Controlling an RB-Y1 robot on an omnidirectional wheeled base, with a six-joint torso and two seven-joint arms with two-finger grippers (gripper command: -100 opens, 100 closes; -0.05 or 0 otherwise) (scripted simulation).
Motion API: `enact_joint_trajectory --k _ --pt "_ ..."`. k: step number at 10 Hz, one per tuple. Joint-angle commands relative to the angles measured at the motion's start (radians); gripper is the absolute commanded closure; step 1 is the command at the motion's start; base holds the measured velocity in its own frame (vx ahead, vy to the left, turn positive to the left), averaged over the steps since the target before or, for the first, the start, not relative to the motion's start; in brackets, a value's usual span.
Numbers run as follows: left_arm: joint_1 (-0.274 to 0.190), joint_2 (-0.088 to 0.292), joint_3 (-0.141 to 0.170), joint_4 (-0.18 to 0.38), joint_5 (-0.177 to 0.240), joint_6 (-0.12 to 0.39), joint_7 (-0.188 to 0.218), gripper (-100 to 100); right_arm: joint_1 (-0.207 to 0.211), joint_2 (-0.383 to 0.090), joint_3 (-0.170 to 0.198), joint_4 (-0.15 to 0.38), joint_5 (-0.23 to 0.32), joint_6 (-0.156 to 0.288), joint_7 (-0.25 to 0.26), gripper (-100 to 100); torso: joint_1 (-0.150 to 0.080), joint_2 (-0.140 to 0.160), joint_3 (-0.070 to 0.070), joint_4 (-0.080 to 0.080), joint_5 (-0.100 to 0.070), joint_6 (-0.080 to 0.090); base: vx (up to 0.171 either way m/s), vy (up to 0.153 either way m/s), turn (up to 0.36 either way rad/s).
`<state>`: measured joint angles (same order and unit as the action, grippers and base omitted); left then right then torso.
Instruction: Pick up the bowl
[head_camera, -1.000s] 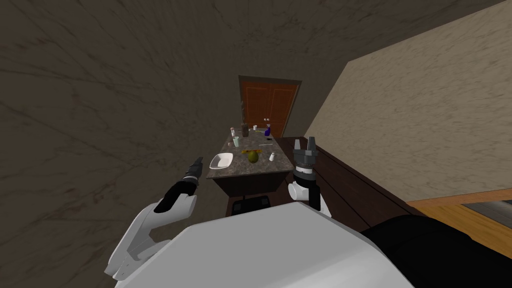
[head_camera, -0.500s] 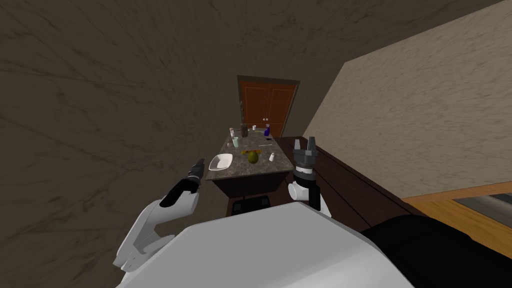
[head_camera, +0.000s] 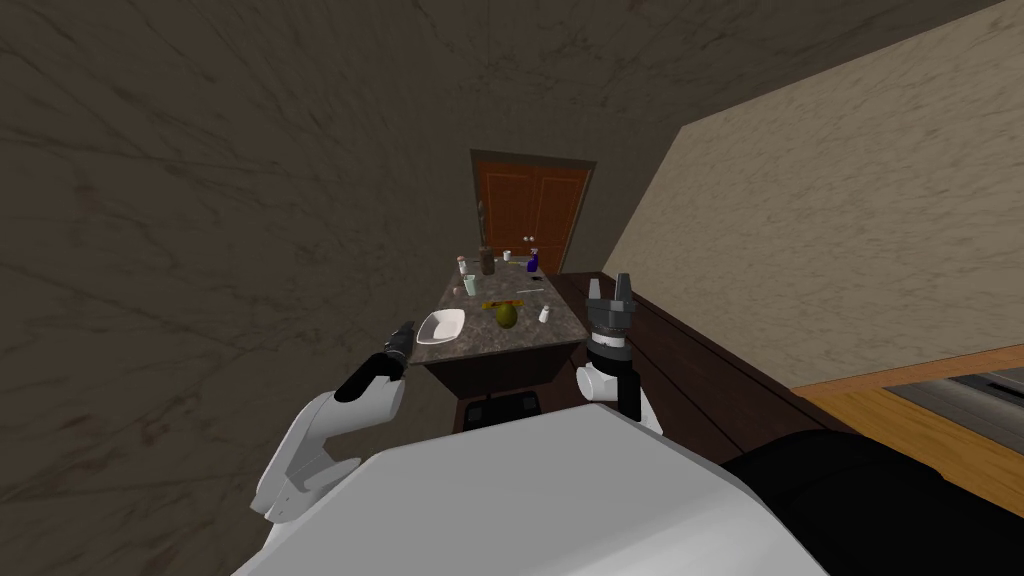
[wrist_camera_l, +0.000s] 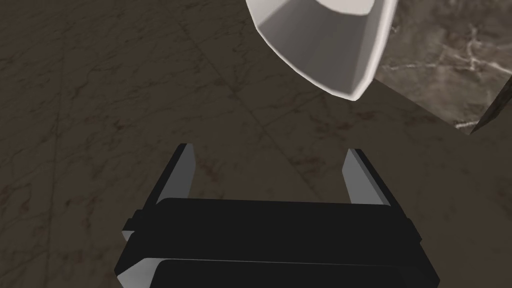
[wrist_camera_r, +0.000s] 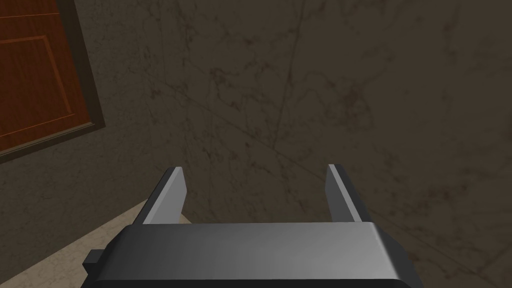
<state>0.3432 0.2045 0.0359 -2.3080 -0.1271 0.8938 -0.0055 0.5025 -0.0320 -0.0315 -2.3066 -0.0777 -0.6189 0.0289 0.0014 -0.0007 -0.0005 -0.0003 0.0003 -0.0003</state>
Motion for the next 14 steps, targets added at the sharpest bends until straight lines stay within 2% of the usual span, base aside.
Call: enact_joint_trajectory --k 1,2,5,6,7,11,14 --pt "-0.017 -0.008 -0.007 0.005 0.003 0.05 0.003 -100 0.0 0.0 0.0 0.0 0.0 0.0 0.0 0 0.0 0.0 0.0 0.0 0.0 0.0 0.011 0.025 -0.055" --pt "-0.017 -0.008 -0.007 0.005 0.003 0.053 0.003 -100 0.0 0.0 0.0 0.0 0.0 0.0 0.0 0 0.0 0.0 0.0 0.0 0.0 0.0 0.007 0.025 -0.034" --pt "-0.049 -0.046 -0.028 0.023 0.004 0.144 0.009 -100 0.0 0.0 0.0 0.0 0.0 0.0 0.0 0 0.001 0.0 0.0 0.0 0.0 0.0 0.012 0.042 -0.07" --pt "-0.049 -0.046 -0.028 0.023 0.004 0.151 0.009 -100 0.0 0.0 0.0 0.0 0.0 0.0 0.0 0 0.002 0.0 0.0 0.0 0.0 0.0 0.005 0.036 -0.024" --pt "-0.058 -0.062 -0.035 0.029 0.004 0.178 0.011 -100 0.0 0.0 0.0 0.0 0.0 0.0 0.0 0 0.001 0.0 0.0 0.0 0.0 0.0 0.005 0.025 -0.037" --pt "-0.08 -0.153 -0.055 0.056 0.006 0.262 0.017 -100 0.0 0.0 0.0 0.0 0.0 0.0 0.0 0 0.0 0.0 0.0 0.0 0.0 0.0 0.01 0.035 -0.057" --pt "-0.08 -0.236 -0.062 0.078 0.007 0.295 0.019 -100 0.0 0.0 0.0 0.0 0.0 0.0 0.0 0 0.0 0.0 0.0 0.0 0.0 0.0 0.006 0.023 -0.024"
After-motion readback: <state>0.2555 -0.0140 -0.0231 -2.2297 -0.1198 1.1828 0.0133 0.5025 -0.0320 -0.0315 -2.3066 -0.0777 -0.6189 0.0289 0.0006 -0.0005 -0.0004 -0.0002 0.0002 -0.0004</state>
